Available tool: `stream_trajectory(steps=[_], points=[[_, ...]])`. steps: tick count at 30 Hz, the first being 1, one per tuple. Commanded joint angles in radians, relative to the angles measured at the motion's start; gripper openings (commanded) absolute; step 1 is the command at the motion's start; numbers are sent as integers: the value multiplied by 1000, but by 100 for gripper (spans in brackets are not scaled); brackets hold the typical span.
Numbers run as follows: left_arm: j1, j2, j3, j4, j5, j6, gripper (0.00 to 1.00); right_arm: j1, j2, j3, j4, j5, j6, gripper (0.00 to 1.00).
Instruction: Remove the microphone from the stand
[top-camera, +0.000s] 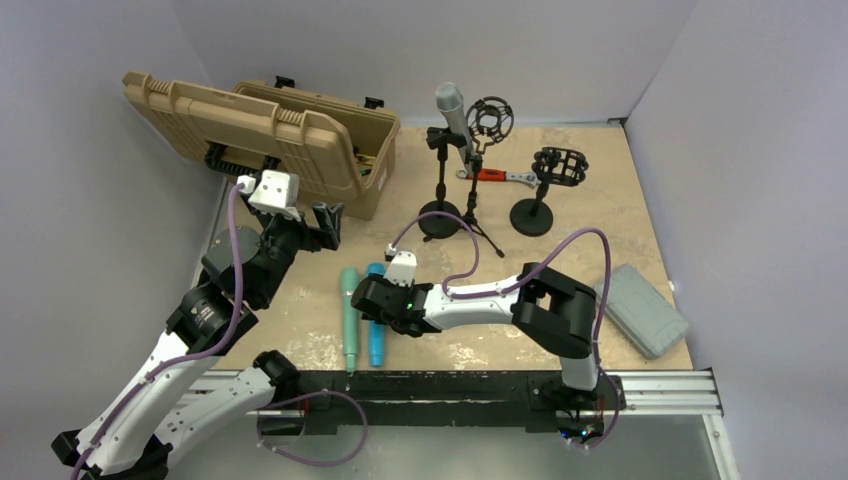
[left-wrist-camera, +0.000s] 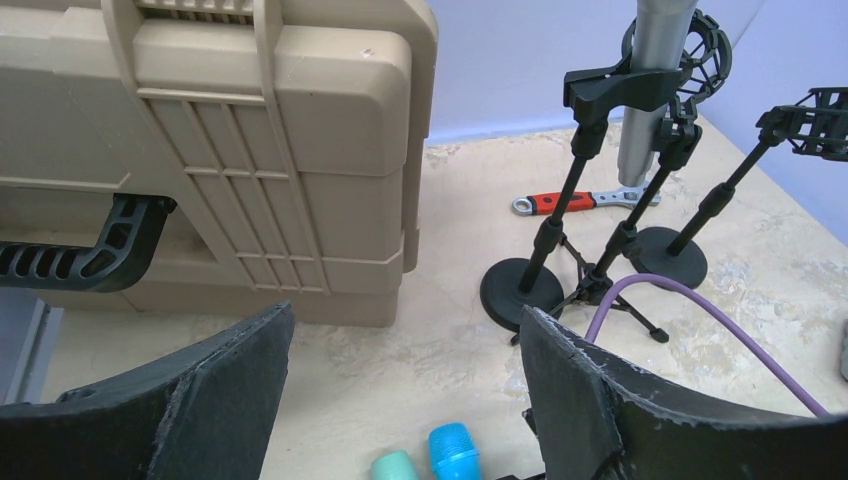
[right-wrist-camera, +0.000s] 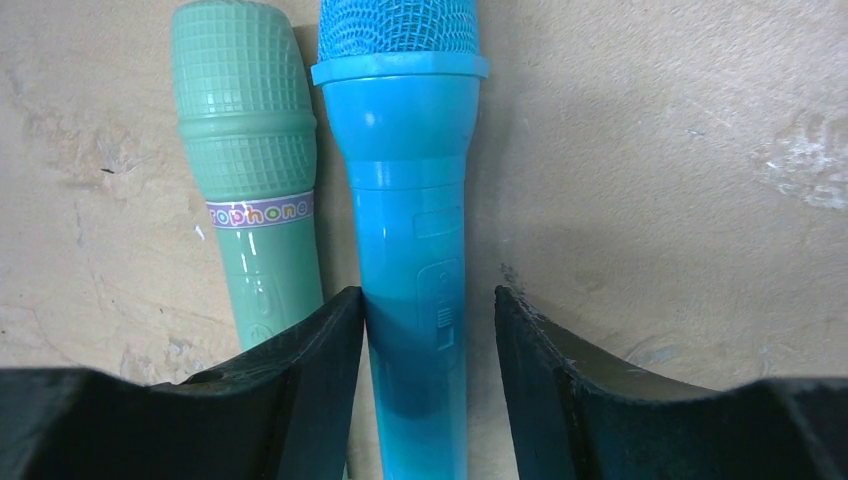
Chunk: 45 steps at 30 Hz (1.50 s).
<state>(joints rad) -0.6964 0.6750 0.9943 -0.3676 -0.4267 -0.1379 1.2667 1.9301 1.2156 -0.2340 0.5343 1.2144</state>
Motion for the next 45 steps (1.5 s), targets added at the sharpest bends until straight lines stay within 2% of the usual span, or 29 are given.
stream_trajectory(steps=[1,7,12,17,20,24,28,30,33,36,41,45], points=[[-3,5,4,23,2,-6,81,-3,-87,34,-29,76,-45,50],[-3,3,5,22,6,-9,81,-3,-225,-26,46,144,-237,62],[-3,3,4,22,9,-12,81,-2,-386,-103,139,202,-463,66],[-3,4,6,19,16,-19,81,-9,-503,-81,40,320,-642,69],[-3,5,7,17,25,-23,81,-25,-580,-72,-14,438,-726,68],[-3,7,10,16,31,-26,81,-112,-733,-89,-40,493,-799,66],[-3,6,13,10,35,-28,81,-370,-914,-138,25,318,-881,67],[-4,5,14,10,36,-28,81,-447,-975,-138,62,257,-935,68],[-4,4,14,10,36,-30,81,-517,-980,-72,57,284,-999,74],[-3,5,16,9,40,-29,81,-665,-911,7,24,252,-1023,78],[-3,8,15,9,41,-28,81,-965,-849,87,-1,-45,-951,76],[-3,16,18,7,48,-29,81,-1219,-784,111,17,-430,-848,77]])
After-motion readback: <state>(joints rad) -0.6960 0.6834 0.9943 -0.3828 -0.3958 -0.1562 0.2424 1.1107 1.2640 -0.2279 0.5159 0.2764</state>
